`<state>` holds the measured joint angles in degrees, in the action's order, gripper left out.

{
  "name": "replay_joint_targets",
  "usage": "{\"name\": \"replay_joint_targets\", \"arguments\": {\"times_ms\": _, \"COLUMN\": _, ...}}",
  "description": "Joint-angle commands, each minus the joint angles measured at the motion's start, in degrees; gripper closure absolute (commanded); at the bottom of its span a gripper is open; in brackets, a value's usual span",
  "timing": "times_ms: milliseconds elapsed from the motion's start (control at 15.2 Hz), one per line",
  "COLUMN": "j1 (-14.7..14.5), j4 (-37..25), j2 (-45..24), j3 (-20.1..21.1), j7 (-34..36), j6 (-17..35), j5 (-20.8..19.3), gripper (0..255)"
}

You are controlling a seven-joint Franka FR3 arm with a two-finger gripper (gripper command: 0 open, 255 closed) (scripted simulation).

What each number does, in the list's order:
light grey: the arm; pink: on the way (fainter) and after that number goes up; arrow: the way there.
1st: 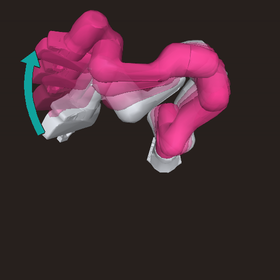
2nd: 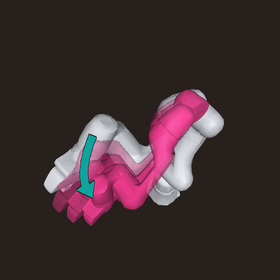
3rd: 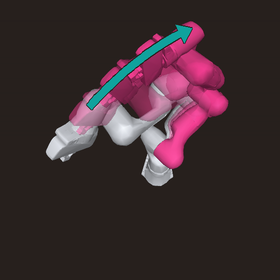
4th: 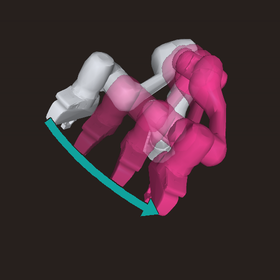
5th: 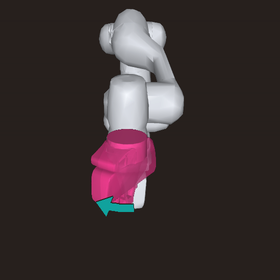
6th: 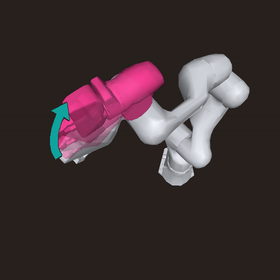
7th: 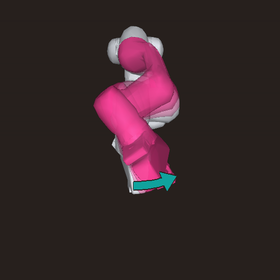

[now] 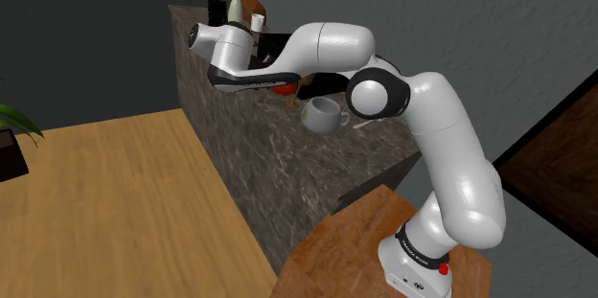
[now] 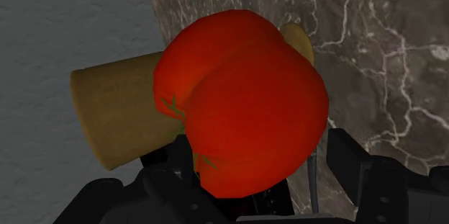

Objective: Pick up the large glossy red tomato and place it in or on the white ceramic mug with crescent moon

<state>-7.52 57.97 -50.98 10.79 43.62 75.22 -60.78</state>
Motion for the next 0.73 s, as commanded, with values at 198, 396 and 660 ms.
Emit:
{"name": "replay_joint_targets", "arguments": {"times_ms": 198, "j1": -0.4, "j4": -1.8, "j2": 1.0, "j3": -0.2, "j7": -2.3, "j6": -1.6, "j5": -0.3, "gripper": 255}}
{"name": "replay_joint_targets", "arguments": {"times_ms": 396, "j1": -0.7, "j4": -3.1, "j2": 1.4, "j3": -0.3, "j7": -3.8, "j6": -2.6, "j5": -0.5, "gripper": 255}}
{"name": "replay_joint_targets", "arguments": {"times_ms": 660, "j1": -1.1, "j4": -5.2, "j2": 1.8, "j3": -0.5, "j7": -5.9, "j6": -4.0, "j5": -0.8, "gripper": 255}}
